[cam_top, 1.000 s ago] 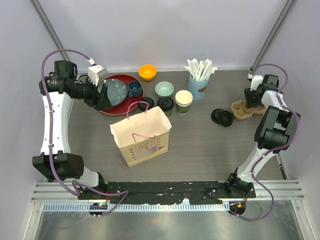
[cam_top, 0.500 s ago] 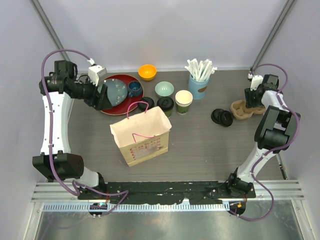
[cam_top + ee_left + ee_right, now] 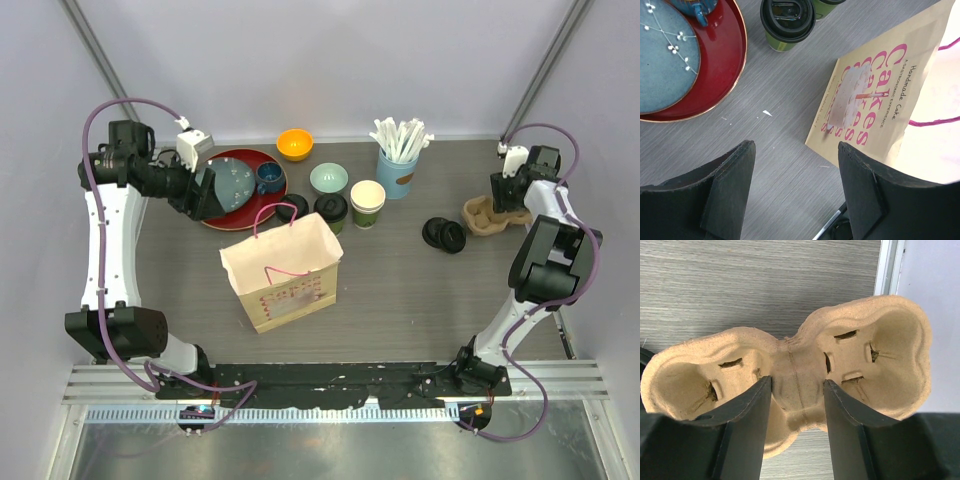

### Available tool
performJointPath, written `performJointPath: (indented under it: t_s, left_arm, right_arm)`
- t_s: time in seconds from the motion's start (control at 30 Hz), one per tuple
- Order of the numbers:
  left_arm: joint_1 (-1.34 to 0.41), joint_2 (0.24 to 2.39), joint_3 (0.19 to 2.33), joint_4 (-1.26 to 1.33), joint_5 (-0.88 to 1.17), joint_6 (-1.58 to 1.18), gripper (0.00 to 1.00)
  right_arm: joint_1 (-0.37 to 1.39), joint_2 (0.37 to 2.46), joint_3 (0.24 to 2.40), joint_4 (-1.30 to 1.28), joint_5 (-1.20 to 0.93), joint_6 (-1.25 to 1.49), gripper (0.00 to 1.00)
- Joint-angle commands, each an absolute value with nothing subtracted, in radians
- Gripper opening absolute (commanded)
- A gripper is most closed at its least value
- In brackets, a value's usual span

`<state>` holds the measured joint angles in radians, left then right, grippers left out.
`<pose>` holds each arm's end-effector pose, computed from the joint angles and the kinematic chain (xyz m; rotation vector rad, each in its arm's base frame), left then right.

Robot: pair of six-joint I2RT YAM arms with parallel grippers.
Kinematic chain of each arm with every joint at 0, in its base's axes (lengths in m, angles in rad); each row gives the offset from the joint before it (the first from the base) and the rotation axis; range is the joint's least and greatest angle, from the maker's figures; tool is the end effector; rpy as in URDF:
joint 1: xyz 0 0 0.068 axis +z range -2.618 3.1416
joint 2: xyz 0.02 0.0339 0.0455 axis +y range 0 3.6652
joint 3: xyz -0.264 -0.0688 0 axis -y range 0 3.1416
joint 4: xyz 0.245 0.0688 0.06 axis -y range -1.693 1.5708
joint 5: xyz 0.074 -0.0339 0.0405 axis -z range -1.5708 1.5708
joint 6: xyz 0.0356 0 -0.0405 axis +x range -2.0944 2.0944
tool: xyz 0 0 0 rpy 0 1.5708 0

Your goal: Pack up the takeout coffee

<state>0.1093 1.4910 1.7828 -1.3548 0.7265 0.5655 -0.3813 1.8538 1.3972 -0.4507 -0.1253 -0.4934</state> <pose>0.2663 0.0054 0.4167 0.7605 2.2465 -0.6438 0.3798 -0.1475 0.2267 -0.1925 2.4738 -0.2210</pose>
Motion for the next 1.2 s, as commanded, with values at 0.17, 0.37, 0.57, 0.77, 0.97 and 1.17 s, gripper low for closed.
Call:
performJointPath:
  t_s: [0.17, 0.37, 0.57, 0.77, 0.97, 1.17]
  left_arm:
    - [0.104, 1.474, 1.824, -1.496, 0.742, 0.591, 0.71]
    - [0.104, 1.474, 1.824, -1.503, 0.741, 0.598, 0.71]
    - [0.104, 1.474, 1.824, -1.502, 0.741, 0.598, 0.71]
    - [0.103, 1.470, 1.819, -1.500, 0.741, 0.600, 0.71]
    - [0.103, 1.470, 1.833, -1.502, 0.736, 0.600, 0.71]
    - [0.104, 1.460, 1.862, -1.502, 0.738, 0.583, 0.71]
  right_arm:
    - [-0.376, 1.781, 1.439, -0.430, -0.143, -0.483, 0.52]
    - [-0.376, 1.776, 1.440, -0.434, -0.146, -0.488, 0.50]
    - [-0.376, 1.766, 1.445, -0.431, -0.141, -0.485, 0.37]
    - [-0.377, 1.752, 1.442, -0.428, -0.141, -0.486, 0.26]
    - [-0.370, 1.714, 1.465, -0.425, -0.107, -0.469, 0.12]
    - [-0.354, 1.652, 1.492, -0.426, -0.068, -0.436, 0.01]
